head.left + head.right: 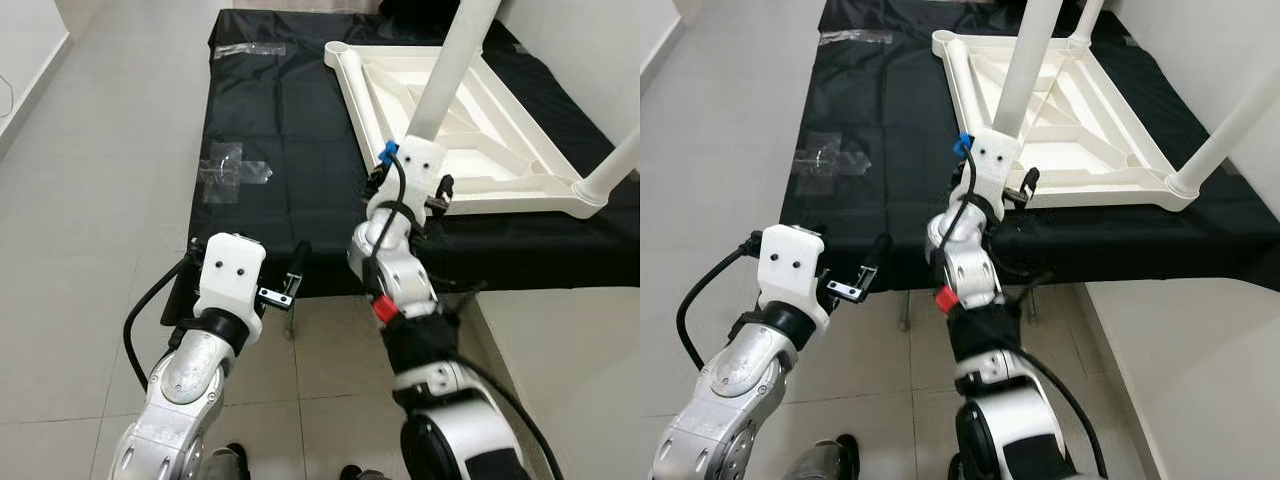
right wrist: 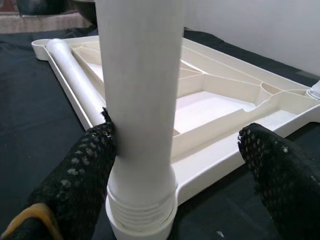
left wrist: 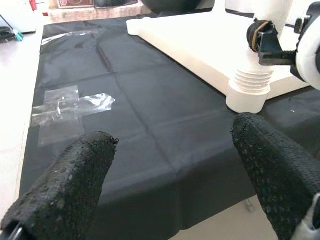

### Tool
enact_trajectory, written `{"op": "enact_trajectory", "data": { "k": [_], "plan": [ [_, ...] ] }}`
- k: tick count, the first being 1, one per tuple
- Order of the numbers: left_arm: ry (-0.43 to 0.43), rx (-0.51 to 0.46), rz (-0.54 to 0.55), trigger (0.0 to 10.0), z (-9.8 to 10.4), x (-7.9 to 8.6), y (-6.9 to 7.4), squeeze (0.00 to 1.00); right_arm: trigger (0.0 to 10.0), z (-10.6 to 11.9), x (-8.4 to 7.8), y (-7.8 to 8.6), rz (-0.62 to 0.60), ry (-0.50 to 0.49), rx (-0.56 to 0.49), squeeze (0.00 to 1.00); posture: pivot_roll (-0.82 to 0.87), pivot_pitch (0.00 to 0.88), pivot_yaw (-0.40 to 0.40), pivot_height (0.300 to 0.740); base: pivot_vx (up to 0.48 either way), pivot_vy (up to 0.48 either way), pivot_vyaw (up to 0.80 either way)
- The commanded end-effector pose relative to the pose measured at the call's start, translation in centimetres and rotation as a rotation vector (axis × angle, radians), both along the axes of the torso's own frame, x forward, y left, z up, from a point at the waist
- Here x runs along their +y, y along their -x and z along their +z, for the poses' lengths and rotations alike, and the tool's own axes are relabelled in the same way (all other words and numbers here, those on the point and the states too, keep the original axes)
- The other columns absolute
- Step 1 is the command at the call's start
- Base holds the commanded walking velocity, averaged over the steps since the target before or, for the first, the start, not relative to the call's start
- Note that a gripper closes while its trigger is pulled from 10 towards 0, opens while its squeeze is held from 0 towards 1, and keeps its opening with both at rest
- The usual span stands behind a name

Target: Building children table

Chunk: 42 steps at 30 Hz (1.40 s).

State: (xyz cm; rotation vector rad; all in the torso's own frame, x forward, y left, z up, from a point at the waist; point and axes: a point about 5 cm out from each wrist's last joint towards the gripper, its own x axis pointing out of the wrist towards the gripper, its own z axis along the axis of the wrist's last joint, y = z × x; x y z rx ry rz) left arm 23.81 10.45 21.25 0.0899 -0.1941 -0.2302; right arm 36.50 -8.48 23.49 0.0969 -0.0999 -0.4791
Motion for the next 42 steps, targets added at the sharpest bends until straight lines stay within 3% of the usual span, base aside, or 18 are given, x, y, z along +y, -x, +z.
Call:
{"op": "enact_trajectory", "data": {
  "k": [1,3,5,7,8,10,12,14,15,17,19,21,26,32,42],
  "plan": [
    [-0.011,0.01,0.007,10.0,-0.4,0.2,0.0,0.0,10.0,-0.9,0.2,1.2,0.06,0.026,0.005,0.0,0.13,0.18,-0.068,0.74,0.0,0.0,0.0],
    [-0.011,0.01,0.007,10.0,-0.4,0.2,0.0,0.0,10.0,-0.9,0.2,1.2,0.06,0.026,0.005,0.0,0.13,0.18,-0.068,0.74,0.0,0.0,0.0],
    [-0.014,0.012,0.012,10.0,-0.5,0.4,0.1,0.0,10.0,-1.4,0.5,2.7,0.192,0.065,-0.02,0.0,0.13,0.178,-0.067,0.74,0.0,0.0,0.0],
    [-0.015,0.013,0.013,10.0,-0.5,0.4,0.1,0.0,10.0,-1.7,0.7,3.2,0.248,0.075,-0.029,0.0,0.13,0.178,-0.067,0.74,0.0,0.0,0.0],
    [-0.012,0.022,0.011,10.0,-0.8,0.2,0.3,0.0,10.0,-2.6,0.1,4.6,0.365,0.112,-0.058,0.0,0.12,0.171,-0.065,0.74,0.0,0.0,0.0],
    [-0.012,0.022,0.011,10.0,-0.8,0.2,0.3,0.0,10.0,-2.6,0.1,4.6,0.365,0.112,-0.058,0.0,0.12,0.171,-0.065,0.74,0.0,0.0,0.0],
    [-0.004,0.048,0.005,10.0,-1.5,-0.2,0.7,0.0,10.0,-5.2,-1.8,7.6,0.563,0.189,-0.069,0.0,0.12,0.165,-0.062,0.74,0.0,0.0,0.0],
    [-0.004,0.048,0.005,10.0,-1.5,-0.2,0.7,0.0,10.0,-5.2,-1.8,7.6,0.563,0.189,-0.069,0.0,0.12,0.165,-0.062,0.74,0.0,0.0,0.0],
    [-0.003,0.062,0.004,10.0,-1.9,-0.3,0.9,0.0,10.0,-6.4,-2.8,8.7,0.608,0.209,-0.048,0.0,0.12,0.159,-0.061,0.74,0.0,0.0,0.0],
    [-0.003,0.075,0.005,10.0,-2.3,-0.3,1.2,0.0,10.0,-7.2,-3.7,9.2,0.615,0.225,-0.02,0.0,0.12,0.158,-0.06,0.74,0.0,0.0,0.0],
    [-0.021,0.106,0.005,10.0,-3.3,-0.2,1.7,0.0,10.0,-7.9,-4.5,9.8,0.623,0.251,-0.002,0.0,0.12,0.149,-0.056,0.74,0.0,0.0,0.0],
    [-0.041,0.194,0.014,10.0,-5.7,0.0,3.4,0.0,10.0,-9.3,-5.1,10.9,0.656,0.252,0.057,0.0,0.12,0.133,-0.049,0.74,0.0,0.0,0.0],
    [-0.027,0.262,0.045,10.0,-7.4,0.1,4.4,0.0,10.0,-10.1,-5.3,11.5,0.693,0.226,0.102,0.0,0.12,0.115,-0.049,0.74,0.0,0.0,0.0],
    [-0.006,0.279,0.085,10.0,-7.8,0.7,4.0,0.0,10.0,-10.6,-5.4,11.3,0.732,0.195,0.134,0.0,0.12,0.096,-0.049,0.74,0.0,0.0,0.0],
    [-0.029,0.303,0.079,10.0,-8.8,0.2,3.7,0.0,10.0,-11.9,-5.3,11.1,0.771,0.207,0.18,0.0,0.11,0.051,-0.059,0.74,0.0,0.0,-0.24]
  ]
}}
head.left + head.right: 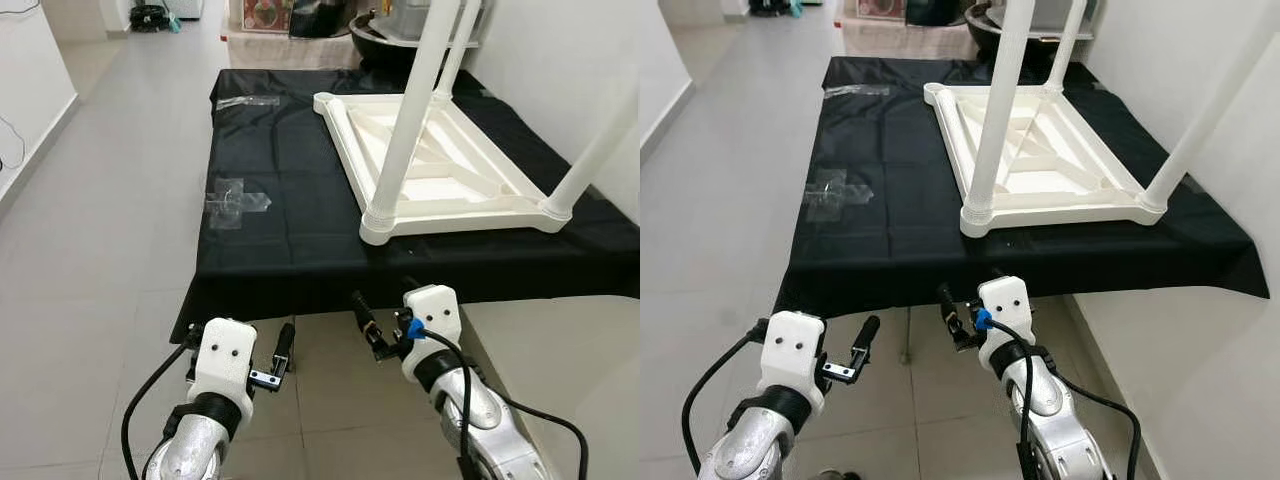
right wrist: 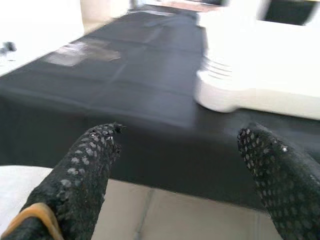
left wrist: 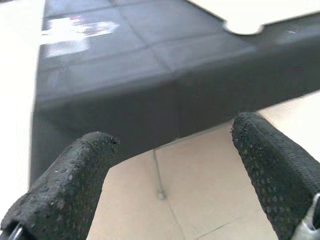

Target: Building children table

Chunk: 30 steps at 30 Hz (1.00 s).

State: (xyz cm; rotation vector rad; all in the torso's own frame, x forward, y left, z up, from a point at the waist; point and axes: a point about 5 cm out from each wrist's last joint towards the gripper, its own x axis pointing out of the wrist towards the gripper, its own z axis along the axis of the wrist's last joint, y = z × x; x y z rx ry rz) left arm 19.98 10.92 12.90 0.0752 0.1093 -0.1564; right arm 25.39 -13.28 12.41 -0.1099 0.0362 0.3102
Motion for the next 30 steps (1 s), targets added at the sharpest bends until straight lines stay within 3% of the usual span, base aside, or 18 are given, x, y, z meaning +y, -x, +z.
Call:
{"op": "enact_trajectory", "data": {
  "k": [1,23,30],
  "plan": [
    [-0.015,0.005,-0.009,10.0,-0.4,-0.2,-0.1,0.0,10.0,-0.8,-0.5,0.0,-0.017,0.007,0.029,0.0,0.11,0.051,-0.059,0.74,0.0,0.0,0.0],
    [-0.036,-0.003,0.009,10.0,-1.1,-0.3,-0.9,0.0,10.0,-1.5,-0.3,-0.8,0.017,0.019,0.057,0.0,0.1,0.025,-0.06,0.74,0.0,-0.422,0.0],
    [-0.006,-0.011,0.029,10.0,-0.9,-0.4,-1.2,0.0,10.0,-1.3,0.5,-0.7,0.091,0.042,0.032,0.0,0.1,0.028,-0.063,0.74,0.0,0.0,0.57]
  ]
}}
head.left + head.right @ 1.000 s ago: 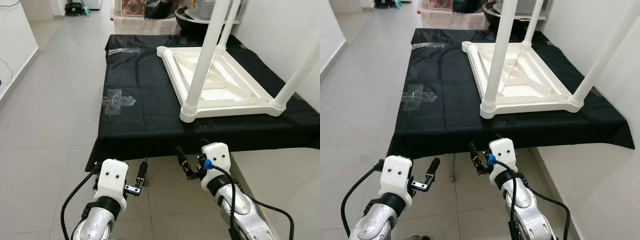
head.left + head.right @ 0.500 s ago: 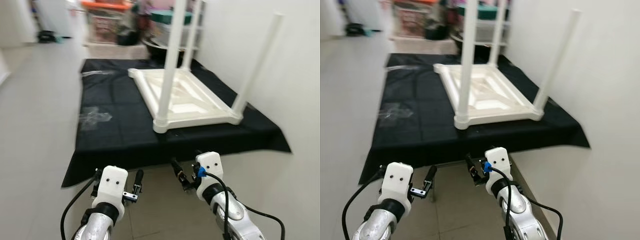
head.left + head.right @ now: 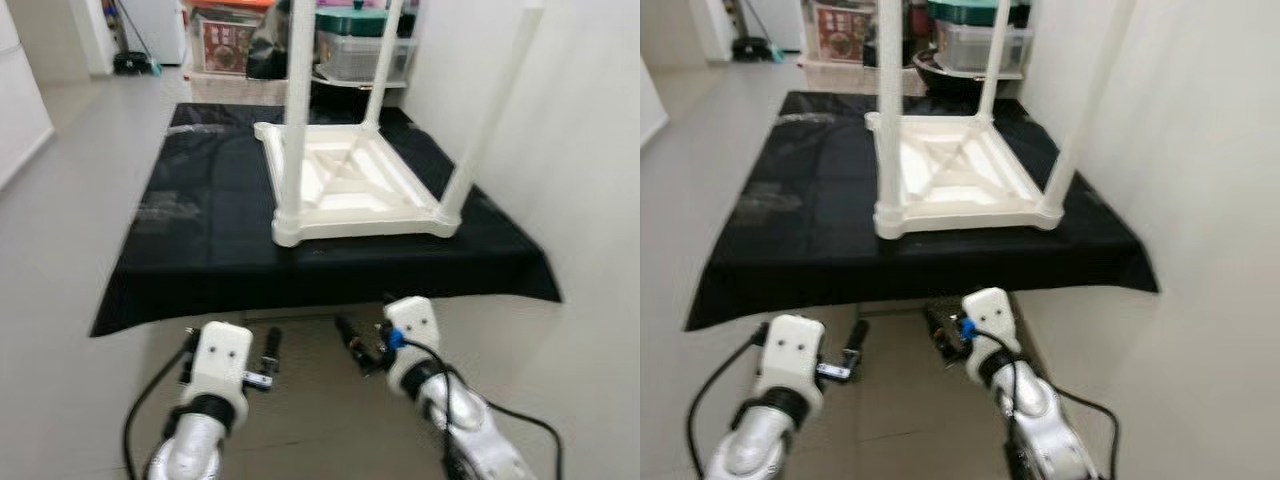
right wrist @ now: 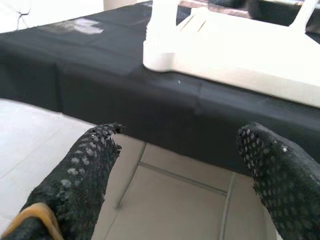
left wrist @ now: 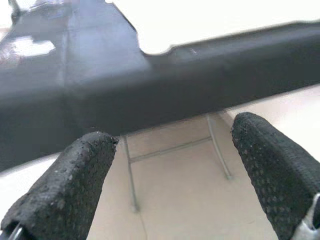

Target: Building children table

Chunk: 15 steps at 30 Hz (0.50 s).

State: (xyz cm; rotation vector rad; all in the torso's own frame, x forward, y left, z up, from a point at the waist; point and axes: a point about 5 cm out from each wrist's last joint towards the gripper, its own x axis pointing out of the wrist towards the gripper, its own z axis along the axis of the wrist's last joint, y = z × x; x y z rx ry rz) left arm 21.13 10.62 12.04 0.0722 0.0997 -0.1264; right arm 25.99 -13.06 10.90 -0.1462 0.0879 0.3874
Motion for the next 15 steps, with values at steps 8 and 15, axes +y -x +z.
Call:
{"op": "enact_trajectory", "data": {
  "k": [8,15],
  "plan": [
    [-0.007,-0.013,-0.007,10.0,0.3,-0.3,0.0,0.0,10.0,0.2,0.2,-0.2,0.008,-0.003,-0.01,0.0,0.1,0.028,-0.058,0.74,0.0,0.0,0.8],
    [-0.021,-0.077,0.048,10.0,2.0,0.9,-0.9,0.0,10.0,1.0,-0.7,-1.2,-0.081,-0.015,-0.048,0.0,0.11,0.028,-0.059,0.74,0.0,0.0,0.57]
  ]
}}
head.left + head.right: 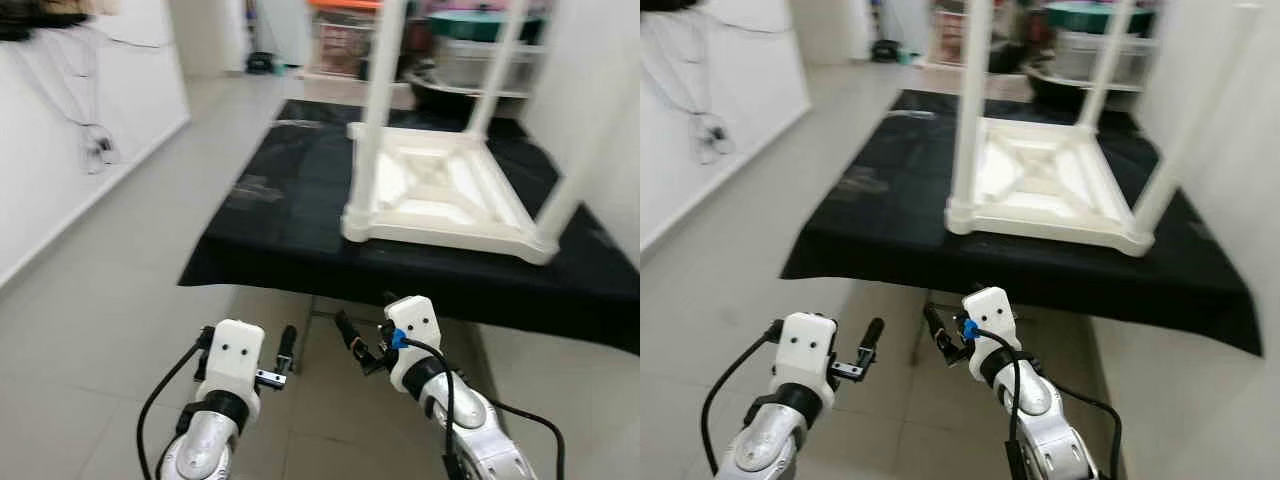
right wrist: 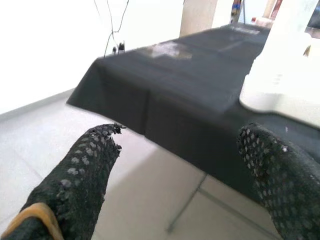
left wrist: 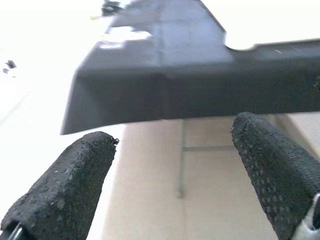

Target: Building children table

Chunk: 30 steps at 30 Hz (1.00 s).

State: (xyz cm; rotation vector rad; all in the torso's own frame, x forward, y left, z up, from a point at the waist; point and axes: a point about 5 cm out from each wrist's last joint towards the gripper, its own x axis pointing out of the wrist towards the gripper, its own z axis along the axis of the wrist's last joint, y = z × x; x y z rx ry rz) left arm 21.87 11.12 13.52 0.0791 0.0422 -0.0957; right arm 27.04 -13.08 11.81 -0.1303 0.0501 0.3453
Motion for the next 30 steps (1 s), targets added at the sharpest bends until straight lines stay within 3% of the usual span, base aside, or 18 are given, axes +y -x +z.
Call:
{"op": "enact_trajectory", "data": {
  "k": [1,7,10,18,24,30],
  "plan": [
    [-0.029,-0.053,0.054,10.0,1.4,1.2,-0.7,0.0,10.0,0.6,-1.1,-0.8,-0.085,-0.01,-0.03,0.0,0.11,0.024,-0.062,0.74,0.0,0.0,0.0],
    [-0.051,-0.137,0.135,10.0,3.3,3.0,-1.7,0.0,10.0,2.2,-2.5,-2.2,-0.19,-0.047,-0.093,0.0,0.12,0.021,-0.062,0.74,0.0,0.0,-0.27],
    [-0.052,-0.156,0.154,10.0,3.9,3.3,-1.9,0.0,10.0,2.6,-2.6,-2.4,-0.194,-0.034,-0.117,0.0,0.12,0.021,-0.062,0.74,0.0,0.0,-0.8],
    [-0.063,-0.217,0.234,10.0,5.7,5.0,-2.4,0.0,10.0,3.6,-2.9,-2.9,-0.279,-0.034,-0.156,0.0,0.12,0.018,-0.063,0.74,0.0,0.0,0.0],
    [-0.08,-0.266,0.305,10.0,7.0,6.6,-2.5,0.0,10.0,4.4,-3.3,-3.5,-0.331,-0.049,-0.19,0.0,0.13,0.017,-0.064,0.74,0.0,0.0,-0.71],
    [-0.098,-0.292,0.35,10.0,7.7,7.5,-2.5,0.0,10.0,5.1,-3.3,-3.8,-0.362,-0.052,-0.222,0.0,0.13,0.012,-0.063,0.74,0.0,0.0,0.0]
  ]
}}
